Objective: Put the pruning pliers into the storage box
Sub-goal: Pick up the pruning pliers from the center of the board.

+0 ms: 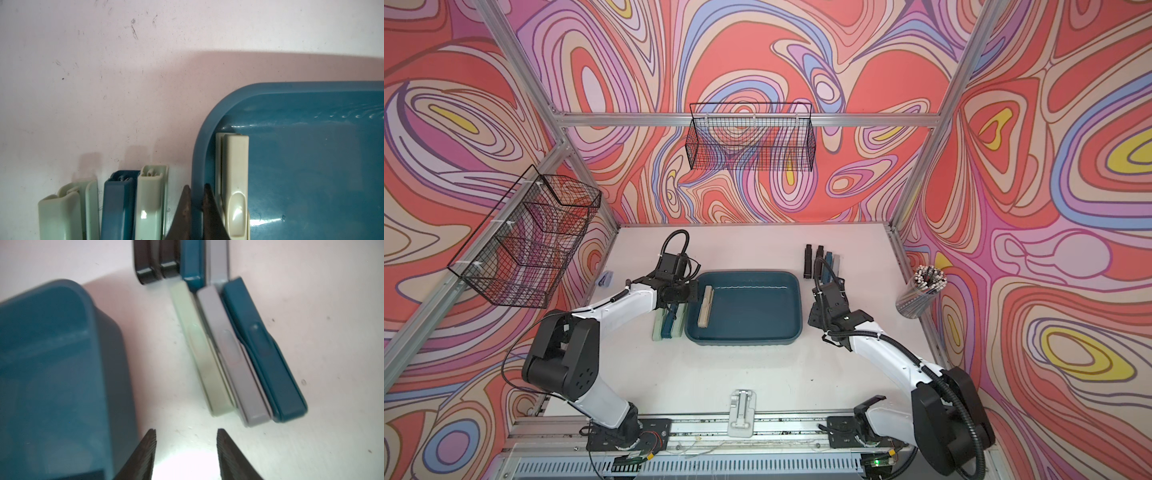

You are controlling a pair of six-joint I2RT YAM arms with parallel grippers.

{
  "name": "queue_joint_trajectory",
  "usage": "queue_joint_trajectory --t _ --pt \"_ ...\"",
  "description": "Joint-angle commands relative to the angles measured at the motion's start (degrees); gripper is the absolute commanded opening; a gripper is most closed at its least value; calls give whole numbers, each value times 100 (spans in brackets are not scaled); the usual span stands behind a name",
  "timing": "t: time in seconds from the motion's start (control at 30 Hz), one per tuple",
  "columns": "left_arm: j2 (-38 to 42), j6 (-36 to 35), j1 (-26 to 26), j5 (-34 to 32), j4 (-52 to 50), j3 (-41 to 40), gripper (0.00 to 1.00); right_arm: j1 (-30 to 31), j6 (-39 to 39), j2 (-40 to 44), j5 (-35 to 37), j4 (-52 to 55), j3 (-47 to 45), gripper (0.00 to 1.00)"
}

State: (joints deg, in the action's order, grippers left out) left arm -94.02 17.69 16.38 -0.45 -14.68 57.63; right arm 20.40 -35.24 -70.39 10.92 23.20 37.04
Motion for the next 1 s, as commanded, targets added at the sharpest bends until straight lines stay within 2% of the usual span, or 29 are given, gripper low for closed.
queue_joint_trajectory --t 0.0,0.6,0.97 --pt "156 -126 -84 -120 -149 -80 1 -201 -105 -69 -294 -210 -238 51" --pt "155 -108 -91 -61 -130 -138 1 -471 67 -948 -239 -916 -197 58" --pt "68 -108 -90 -34 -131 -98 1 -476 705 -1602 -297 -1151 344 53"
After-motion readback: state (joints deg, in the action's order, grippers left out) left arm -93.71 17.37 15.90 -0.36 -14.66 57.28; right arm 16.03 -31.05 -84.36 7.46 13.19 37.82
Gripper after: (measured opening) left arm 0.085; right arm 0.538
